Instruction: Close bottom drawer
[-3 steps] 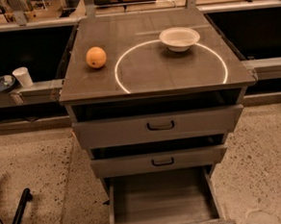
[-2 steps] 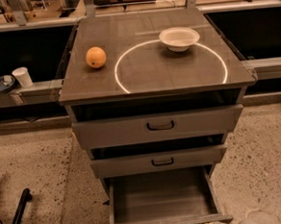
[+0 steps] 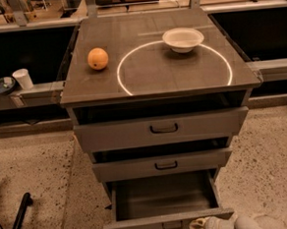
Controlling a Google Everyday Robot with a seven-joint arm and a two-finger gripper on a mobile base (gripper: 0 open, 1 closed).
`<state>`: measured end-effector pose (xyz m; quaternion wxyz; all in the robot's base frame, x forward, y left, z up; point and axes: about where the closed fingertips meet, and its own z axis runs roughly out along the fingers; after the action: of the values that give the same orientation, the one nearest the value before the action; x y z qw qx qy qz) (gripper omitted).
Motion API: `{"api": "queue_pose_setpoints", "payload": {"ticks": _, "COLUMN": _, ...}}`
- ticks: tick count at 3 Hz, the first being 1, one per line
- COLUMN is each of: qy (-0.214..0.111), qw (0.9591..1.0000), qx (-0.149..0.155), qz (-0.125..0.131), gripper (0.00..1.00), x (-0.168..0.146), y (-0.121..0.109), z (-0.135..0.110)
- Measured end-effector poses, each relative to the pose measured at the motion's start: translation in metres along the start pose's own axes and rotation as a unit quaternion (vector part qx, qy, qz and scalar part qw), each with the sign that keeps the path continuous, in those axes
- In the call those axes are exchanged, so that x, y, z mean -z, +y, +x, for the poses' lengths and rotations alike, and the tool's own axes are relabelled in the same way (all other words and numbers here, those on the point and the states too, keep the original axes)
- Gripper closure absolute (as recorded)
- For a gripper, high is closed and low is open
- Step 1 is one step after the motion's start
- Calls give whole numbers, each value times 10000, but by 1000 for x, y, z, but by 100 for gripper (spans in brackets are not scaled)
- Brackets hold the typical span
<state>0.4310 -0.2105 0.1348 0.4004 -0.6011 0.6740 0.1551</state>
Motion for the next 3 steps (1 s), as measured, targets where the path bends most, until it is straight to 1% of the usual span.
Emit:
{"api": "queue_pose_setpoints", "payload": {"ticks": 2, "qy": -368, "qw": 9989, "qx": 223, "qz": 197, "gripper": 100, "x": -18, "y": -48, "z": -16}}
{"api": "queue_pose_setpoints", "payload": {"ticks": 3, "qy": -446, "qw": 9984, "qx": 227, "qz": 274, "gripper": 100, "x": -35, "y": -87, "z": -17}}
